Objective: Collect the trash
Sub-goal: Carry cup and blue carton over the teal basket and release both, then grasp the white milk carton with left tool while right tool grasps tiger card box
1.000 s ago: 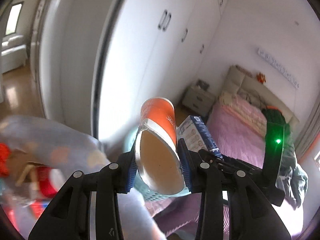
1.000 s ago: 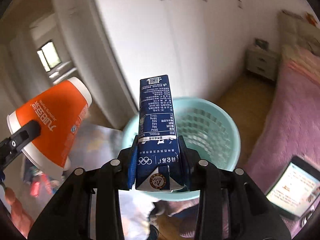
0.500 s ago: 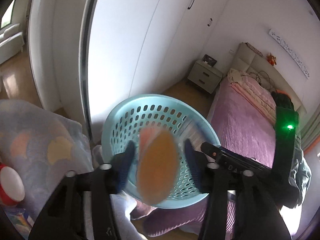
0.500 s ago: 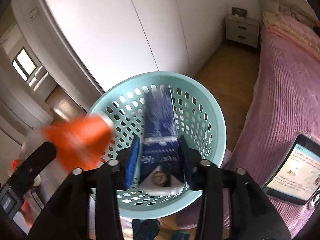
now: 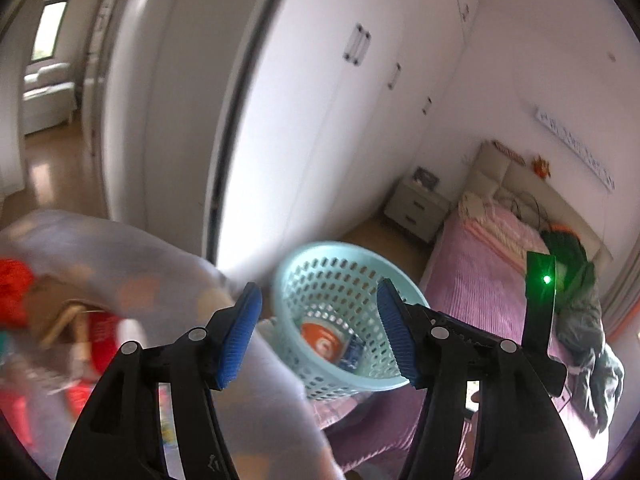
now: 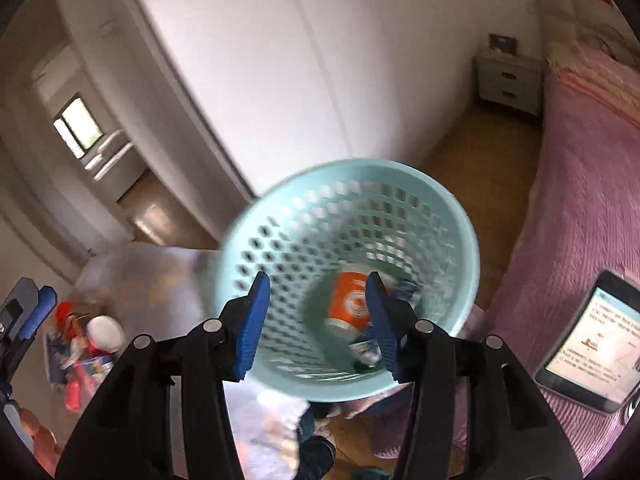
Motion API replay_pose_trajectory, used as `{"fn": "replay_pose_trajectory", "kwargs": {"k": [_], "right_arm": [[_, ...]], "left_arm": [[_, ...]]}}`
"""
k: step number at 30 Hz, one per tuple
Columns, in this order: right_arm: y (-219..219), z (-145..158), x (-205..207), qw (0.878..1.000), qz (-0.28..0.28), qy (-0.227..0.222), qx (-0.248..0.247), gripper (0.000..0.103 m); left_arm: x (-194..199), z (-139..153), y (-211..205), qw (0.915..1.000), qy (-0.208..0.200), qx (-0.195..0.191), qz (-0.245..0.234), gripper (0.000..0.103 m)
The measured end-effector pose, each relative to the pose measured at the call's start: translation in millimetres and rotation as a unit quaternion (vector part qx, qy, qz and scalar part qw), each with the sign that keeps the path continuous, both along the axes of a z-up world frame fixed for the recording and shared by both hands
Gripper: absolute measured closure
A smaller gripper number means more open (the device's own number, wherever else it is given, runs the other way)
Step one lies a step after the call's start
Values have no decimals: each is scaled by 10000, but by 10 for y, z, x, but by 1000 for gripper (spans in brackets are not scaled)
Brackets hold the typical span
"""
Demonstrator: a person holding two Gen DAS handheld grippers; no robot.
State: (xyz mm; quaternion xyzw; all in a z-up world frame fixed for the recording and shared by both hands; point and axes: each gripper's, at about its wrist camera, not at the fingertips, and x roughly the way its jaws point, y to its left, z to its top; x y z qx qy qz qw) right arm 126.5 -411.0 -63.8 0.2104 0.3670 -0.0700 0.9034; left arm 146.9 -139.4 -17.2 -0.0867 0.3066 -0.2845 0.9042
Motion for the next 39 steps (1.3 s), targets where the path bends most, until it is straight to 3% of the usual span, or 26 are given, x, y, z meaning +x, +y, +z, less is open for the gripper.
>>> {"fn": "replay_pose_trajectory", "kwargs": {"k": [6, 7, 11, 16, 17, 22, 26, 29, 33, 37, 39], "right_arm": [[648, 395, -84, 9949, 755, -575, -353, 57], [799, 452, -101, 9925, 931, -684, -399, 57], [1248, 544, -125, 9836, 1465, -895, -546, 57], [1799, 499, -110, 9718, 2025, -936, -760, 57], [1923, 456, -102, 9696, 2135, -912, -777, 57], [2342, 274, -52, 9584, 2606, -716, -915, 49], [2468, 2, 86, 9583, 2698, -400, -855, 46], [2435, -183, 214, 9602, 2704, -149, -687, 46], [2407, -314, 334, 9605, 2746, 106, -431, 46], [2508, -380, 347, 9533, 2991, 270, -313, 47], [2585, -398, 319, 9494, 3111, 304, -313, 54]], "left_arm": [[-257, 279, 819, 9967, -325, -86, 744, 44], [-284, 306, 954, 9955, -360, -71, 874, 40], [-373, 351, 1543, 9856, -547, 210, 1587, 34], [-377, 244, 2278, 9680, -421, 376, 2444, 34], [-363, 187, 2432, 9648, -332, 362, 2585, 29], [-204, -71, 2832, 9654, 5, 575, 2543, 21], [-27, -322, 3021, 9698, 317, 729, 2305, 20], [103, -486, 3064, 9667, 501, 947, 2323, 20], [188, -633, 3068, 9697, 668, 992, 2131, 20], [183, -689, 3073, 9697, 737, 1039, 2085, 22], [159, -707, 3037, 9668, 714, 1212, 2135, 25]]}}
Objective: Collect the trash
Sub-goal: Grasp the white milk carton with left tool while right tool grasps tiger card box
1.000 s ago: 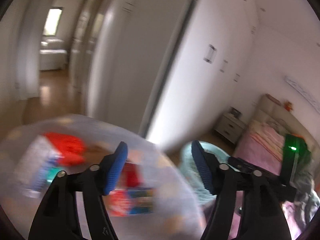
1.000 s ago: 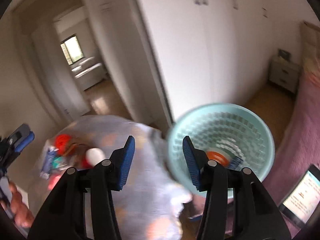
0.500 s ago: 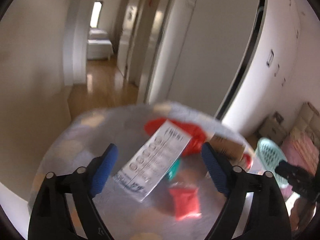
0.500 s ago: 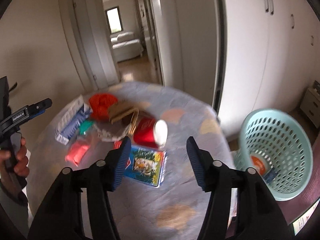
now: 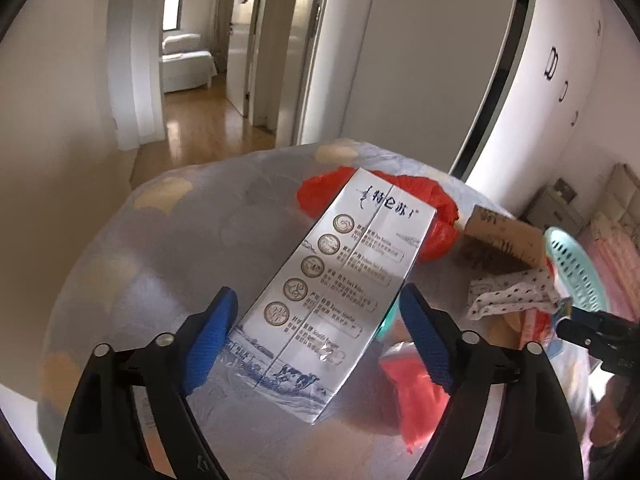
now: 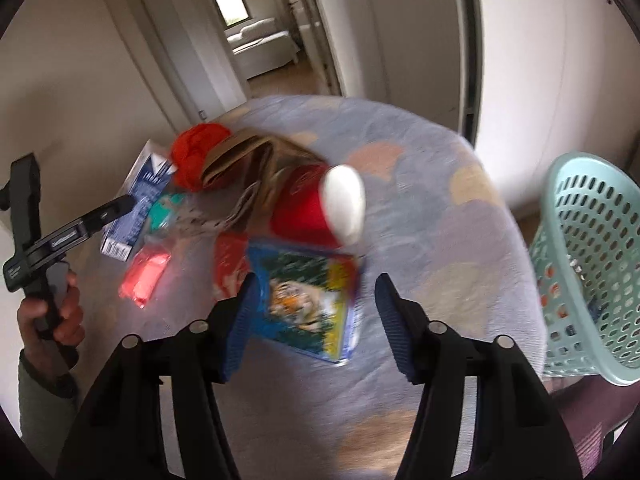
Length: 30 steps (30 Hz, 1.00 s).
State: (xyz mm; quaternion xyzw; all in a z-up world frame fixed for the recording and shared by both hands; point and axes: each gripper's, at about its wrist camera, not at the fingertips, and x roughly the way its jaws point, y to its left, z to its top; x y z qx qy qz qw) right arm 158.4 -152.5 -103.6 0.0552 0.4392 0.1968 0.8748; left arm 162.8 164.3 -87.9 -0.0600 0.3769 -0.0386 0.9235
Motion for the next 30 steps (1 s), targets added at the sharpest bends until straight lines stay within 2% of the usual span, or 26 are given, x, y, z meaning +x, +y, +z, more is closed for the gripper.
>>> {"fn": "replay_pose_trajectory", "kwargs": {"k": [1, 5, 7, 10, 12, 14, 15, 18, 23, 30], "right_arm": [[42, -11, -30, 10000, 79, 23, -18, 57], [128, -42, -193, 9992, 352, 142, 95, 58], [208, -63, -328, 9980, 560, 247, 132, 58], [313, -50, -530, 9944, 958, 347, 271, 58], [379, -6, -678, 9937, 1103, 176, 84, 57], [392, 27, -736, 9941, 1065, -33, -212, 31], [388, 36, -735, 9943, 1012, -132, -306, 27], [384, 49, -635, 9931, 1002, -324, -513, 26], [531, -73, -266, 9883, 1357, -159, -685, 26], [805, -117, -212, 9819, 1655, -273, -884, 26]], "left_arm": [[-15, -5, -22, 10000, 22, 46, 9, 28], [-76, 9, -35, 9997, 122, 181, 129, 44], [-153, 19, 7, 9997, 152, 48, 207, 48], [-261, 51, 51, 9994, 121, -148, 298, 49], [-317, 76, 65, 9993, 77, -181, 327, 49], [-363, 93, 85, 9991, 59, -249, 351, 49], [-387, 99, 92, 9989, 57, -301, 356, 49], [-443, 82, 86, 9988, 58, -300, 388, 49], [-456, 71, 53, 9980, 189, -352, 497, 49], [-420, -19, -11, 9979, 407, -236, 456, 49]]}}
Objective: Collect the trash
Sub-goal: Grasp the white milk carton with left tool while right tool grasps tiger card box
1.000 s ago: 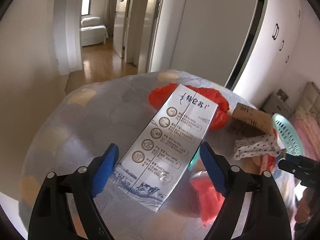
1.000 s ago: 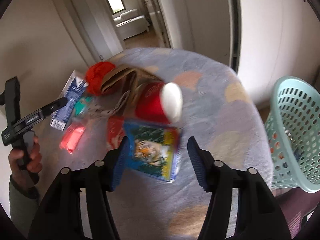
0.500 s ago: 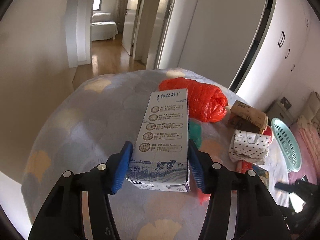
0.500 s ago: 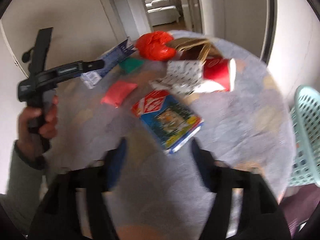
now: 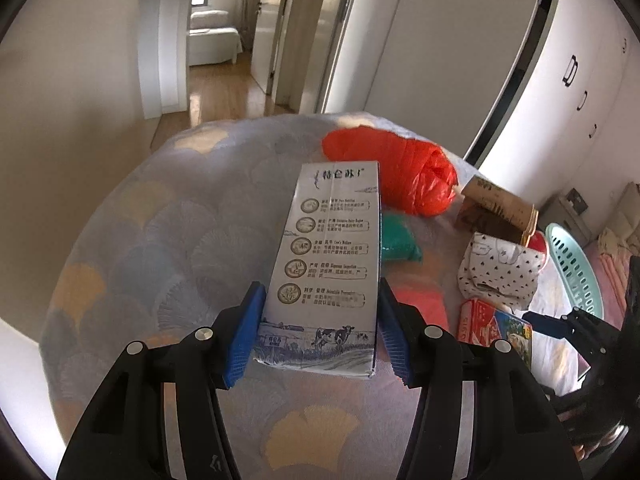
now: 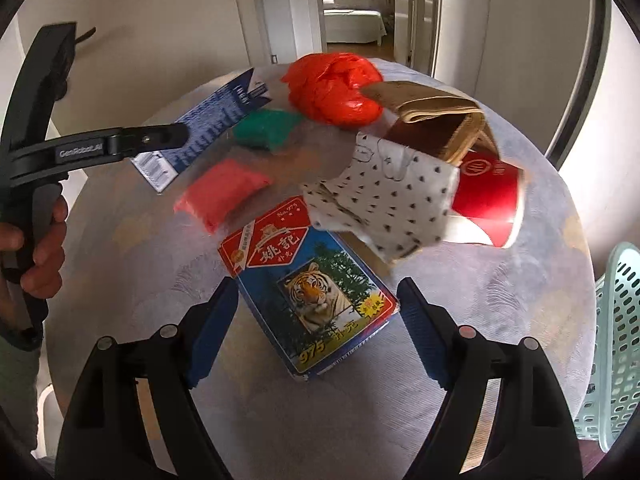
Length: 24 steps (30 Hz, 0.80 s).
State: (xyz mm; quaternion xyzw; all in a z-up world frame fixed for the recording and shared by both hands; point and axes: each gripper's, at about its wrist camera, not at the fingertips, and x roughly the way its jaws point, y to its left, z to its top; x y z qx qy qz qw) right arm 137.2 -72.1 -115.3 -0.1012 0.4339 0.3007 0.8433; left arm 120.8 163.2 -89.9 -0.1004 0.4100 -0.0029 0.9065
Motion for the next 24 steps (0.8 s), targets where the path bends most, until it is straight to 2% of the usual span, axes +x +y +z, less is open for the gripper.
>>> {"fn": "replay_pose_trajectory", "kwargs": {"k": [7, 10, 13, 16, 20, 21, 22, 24], "right_arm": [[0, 10, -132, 9998, 174, 32, 84, 31], [75, -38, -212, 9988, 380, 271, 121, 33], [86, -27, -318, 9984, 491, 247, 163, 32], [115, -13, -306, 9992, 396, 34, 17, 29], [164, -62, -240, 9992, 369, 144, 102, 29], [184, -55, -231, 9992, 359, 145, 107, 30], [211, -53, -251, 9992, 367, 113, 84, 38], [306, -39, -274, 9992, 400, 31, 37, 41]], "left_arm": [[72, -107, -77, 9998, 186, 44, 10, 49], [84, -141, -103, 9997, 222, 74, 29, 50], [18, -118, -90, 9998, 144, 125, 108, 50], [-74, -78, -36, 9997, 52, 81, 205, 50], [-216, 27, 46, 9994, -110, -10, 333, 51], [-243, 62, 54, 9993, -146, -25, 348, 51], [-245, 97, 37, 9992, -181, -35, 350, 51], [-292, 186, 18, 9991, -290, -78, 311, 51]]}}
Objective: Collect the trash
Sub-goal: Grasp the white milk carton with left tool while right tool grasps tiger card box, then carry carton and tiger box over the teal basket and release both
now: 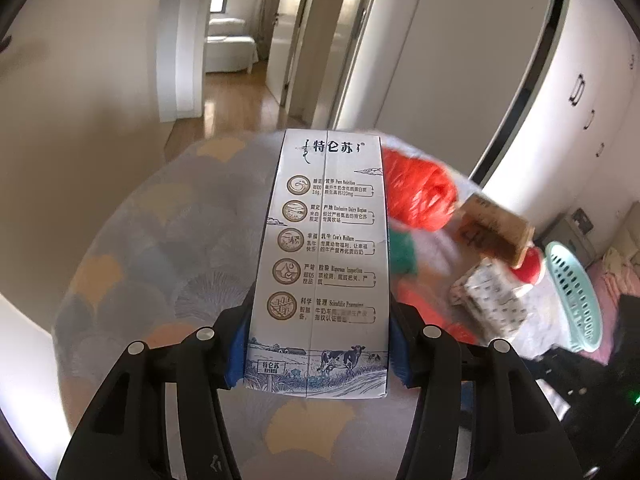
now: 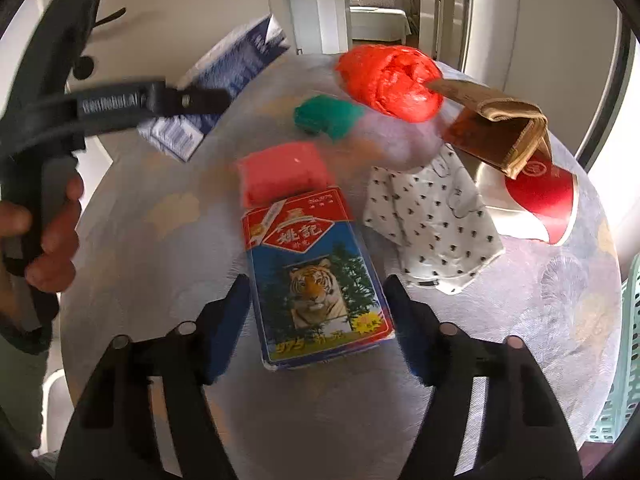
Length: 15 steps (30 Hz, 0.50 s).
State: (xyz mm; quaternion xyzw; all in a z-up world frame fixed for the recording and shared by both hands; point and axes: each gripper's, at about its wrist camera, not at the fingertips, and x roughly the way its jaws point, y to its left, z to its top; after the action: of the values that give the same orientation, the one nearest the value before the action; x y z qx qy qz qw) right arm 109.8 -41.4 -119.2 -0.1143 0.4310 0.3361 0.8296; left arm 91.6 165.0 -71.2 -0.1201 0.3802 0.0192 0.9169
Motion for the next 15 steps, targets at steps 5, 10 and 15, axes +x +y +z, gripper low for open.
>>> {"fn": "replay_pose_trajectory", "kwargs": {"k": [5, 10, 15], "right_arm": [[-127, 275, -260, 9989, -39, -325, 322, 43], [-524, 641, -267, 9939, -566, -758, 559, 43], [-1101, 863, -135, 9824, -1380, -1167, 470, 43]], "left_arm": [[-93, 292, -233, 9991, -353, 80, -228, 51], [-82, 599, -617, 9954, -750, 89, -595, 51], [42, 785, -1153, 9879, -1013, -72, -1175, 51]]}}
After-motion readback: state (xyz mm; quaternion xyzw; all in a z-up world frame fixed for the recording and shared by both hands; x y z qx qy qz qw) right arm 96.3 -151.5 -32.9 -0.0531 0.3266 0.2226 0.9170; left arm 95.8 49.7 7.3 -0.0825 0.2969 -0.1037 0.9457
